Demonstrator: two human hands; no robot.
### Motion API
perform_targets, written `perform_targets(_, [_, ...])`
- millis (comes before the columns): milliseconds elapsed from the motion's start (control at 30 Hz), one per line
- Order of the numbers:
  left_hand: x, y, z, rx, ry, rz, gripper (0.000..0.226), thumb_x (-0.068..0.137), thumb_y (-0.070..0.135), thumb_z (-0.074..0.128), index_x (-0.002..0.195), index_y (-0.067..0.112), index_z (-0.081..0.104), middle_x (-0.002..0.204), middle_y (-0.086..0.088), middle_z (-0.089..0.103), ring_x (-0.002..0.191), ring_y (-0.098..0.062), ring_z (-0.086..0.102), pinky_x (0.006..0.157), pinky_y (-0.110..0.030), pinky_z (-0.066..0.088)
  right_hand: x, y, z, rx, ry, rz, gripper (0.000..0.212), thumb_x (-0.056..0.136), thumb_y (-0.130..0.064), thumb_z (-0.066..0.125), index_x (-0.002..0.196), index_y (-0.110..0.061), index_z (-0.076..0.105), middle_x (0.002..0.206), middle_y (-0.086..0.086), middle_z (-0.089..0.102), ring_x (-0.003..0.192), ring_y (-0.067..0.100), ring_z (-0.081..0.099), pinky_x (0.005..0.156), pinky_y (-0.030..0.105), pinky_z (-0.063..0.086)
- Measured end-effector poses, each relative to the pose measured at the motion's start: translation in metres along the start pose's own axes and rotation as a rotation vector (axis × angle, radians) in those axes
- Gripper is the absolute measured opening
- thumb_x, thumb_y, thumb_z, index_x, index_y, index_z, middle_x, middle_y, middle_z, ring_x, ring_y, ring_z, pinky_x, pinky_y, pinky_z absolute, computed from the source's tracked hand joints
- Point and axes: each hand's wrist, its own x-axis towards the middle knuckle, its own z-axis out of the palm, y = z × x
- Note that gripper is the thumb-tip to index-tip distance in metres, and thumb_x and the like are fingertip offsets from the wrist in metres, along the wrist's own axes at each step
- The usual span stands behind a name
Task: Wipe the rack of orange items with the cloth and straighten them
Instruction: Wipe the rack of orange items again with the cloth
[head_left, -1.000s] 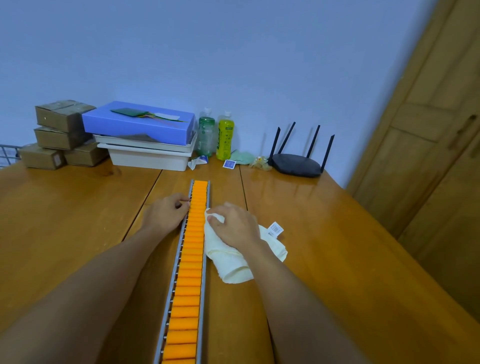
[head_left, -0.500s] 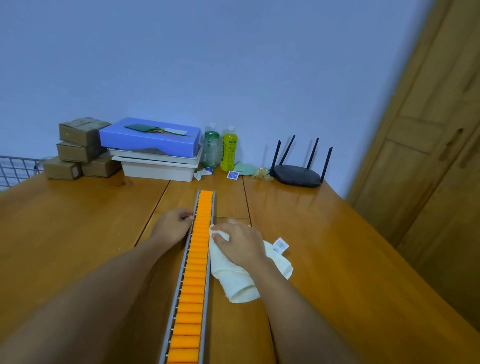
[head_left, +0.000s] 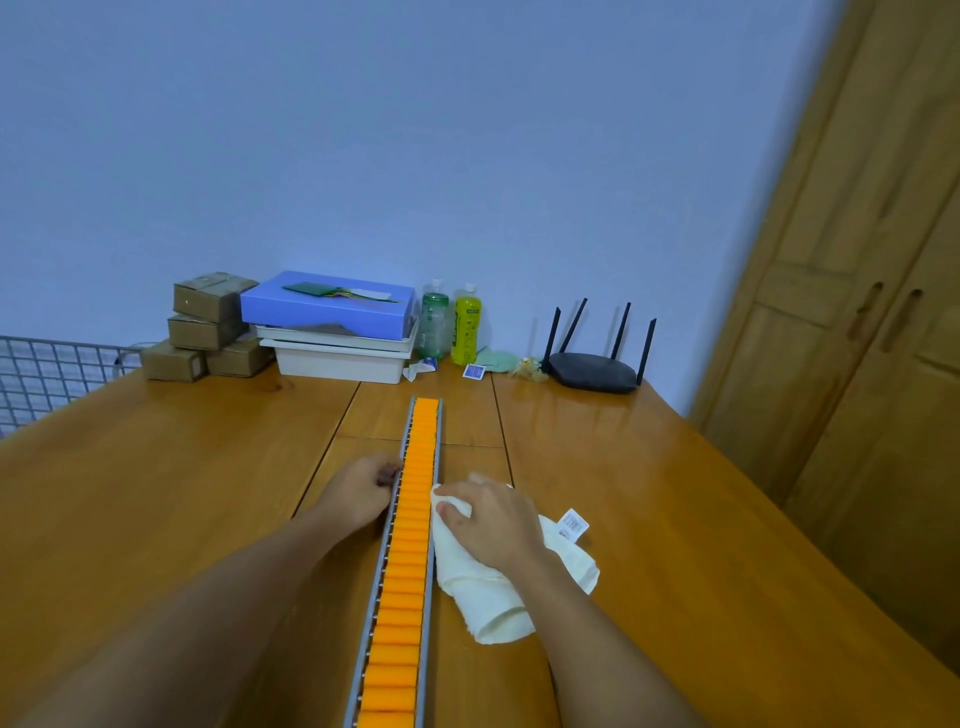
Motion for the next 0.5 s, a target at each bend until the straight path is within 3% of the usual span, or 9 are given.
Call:
perform_targets(300, [-0.054,0.002,-0.006,0.091,0.011,0.123,0.034,0.094,0.009,0.069,0.125,0.022,0.067,0.102,0.011,0.065,0.099,-0.007,0.062,0.083,-0.019,0.051,-0.04,-0.018,-0.007,-0.008,-0.018,0.011,0.037,0.099,-0.054,0.045,0.129,-0.042,0.062,0.101,-0.013,0.056,0.094,0.014,0.059,0.074,0.032,0.044])
perform_targets(500, [-0.083,-0.003,-0.008,0.107,-0.007,0.125,0.033,0.092,0.015,0.07,0.123,0.028,0.066,0.105,0.01,0.07,0.1,-0.007,0.066,0.092,-0.035,0.059,-0.066,-0.026,-0.014,-0.007,-0.021,-0.004,0.036,0.099,-0.053,0.046,0.13,-0.043,0.062,0.124,-0.006,0.062,0.112,0.019,0.058,0.085,0.035,0.045])
